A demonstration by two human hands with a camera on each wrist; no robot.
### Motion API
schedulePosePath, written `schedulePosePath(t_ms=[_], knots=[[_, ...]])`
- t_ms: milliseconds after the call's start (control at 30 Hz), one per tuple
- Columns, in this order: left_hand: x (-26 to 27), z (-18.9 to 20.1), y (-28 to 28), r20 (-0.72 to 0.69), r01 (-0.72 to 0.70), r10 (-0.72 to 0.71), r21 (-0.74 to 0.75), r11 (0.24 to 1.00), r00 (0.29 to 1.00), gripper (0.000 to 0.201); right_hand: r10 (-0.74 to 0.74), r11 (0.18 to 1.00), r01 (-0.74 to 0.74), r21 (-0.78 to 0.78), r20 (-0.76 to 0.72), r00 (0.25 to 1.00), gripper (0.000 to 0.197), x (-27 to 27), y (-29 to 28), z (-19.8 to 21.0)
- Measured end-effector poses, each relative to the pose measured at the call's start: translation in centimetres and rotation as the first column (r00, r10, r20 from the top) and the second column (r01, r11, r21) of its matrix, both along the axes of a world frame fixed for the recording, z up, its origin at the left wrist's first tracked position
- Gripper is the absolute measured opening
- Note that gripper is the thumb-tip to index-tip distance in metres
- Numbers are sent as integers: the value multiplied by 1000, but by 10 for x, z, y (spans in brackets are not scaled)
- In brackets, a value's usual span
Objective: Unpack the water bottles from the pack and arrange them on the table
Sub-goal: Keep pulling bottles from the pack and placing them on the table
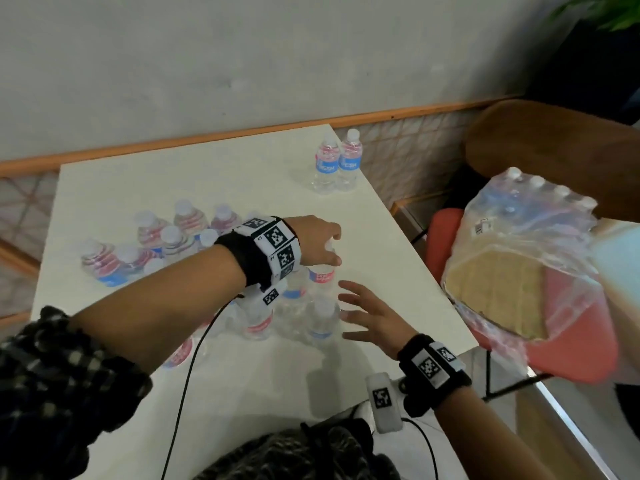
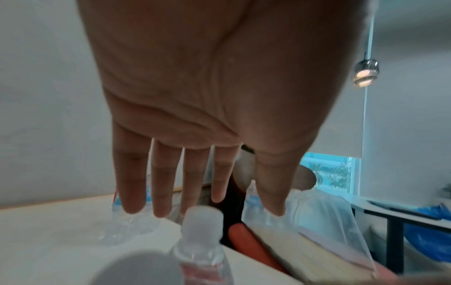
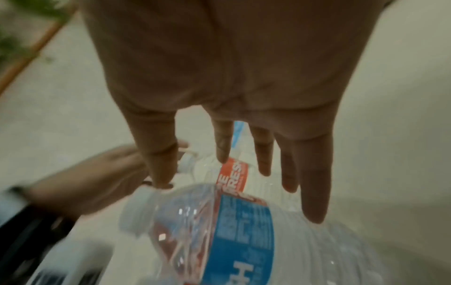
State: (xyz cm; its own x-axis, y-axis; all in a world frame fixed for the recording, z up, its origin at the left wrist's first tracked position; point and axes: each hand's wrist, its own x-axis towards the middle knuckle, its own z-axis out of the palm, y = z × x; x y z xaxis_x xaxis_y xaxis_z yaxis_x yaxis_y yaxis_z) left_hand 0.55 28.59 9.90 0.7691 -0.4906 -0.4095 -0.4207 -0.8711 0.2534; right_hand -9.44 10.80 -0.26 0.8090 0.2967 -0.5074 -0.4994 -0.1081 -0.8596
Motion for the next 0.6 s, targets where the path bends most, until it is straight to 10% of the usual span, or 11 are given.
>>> schedulePosePath(t_ms=[267,600], knots=[[-14,12,18,-23,-43,42,-33,999,999,55,-254,939,320,127,-374,892,75,0,5,-26],[-15,43,5,12,-200,229,-442,874,973,51,-206,938,296,180,-396,895,89,17,23,-33]])
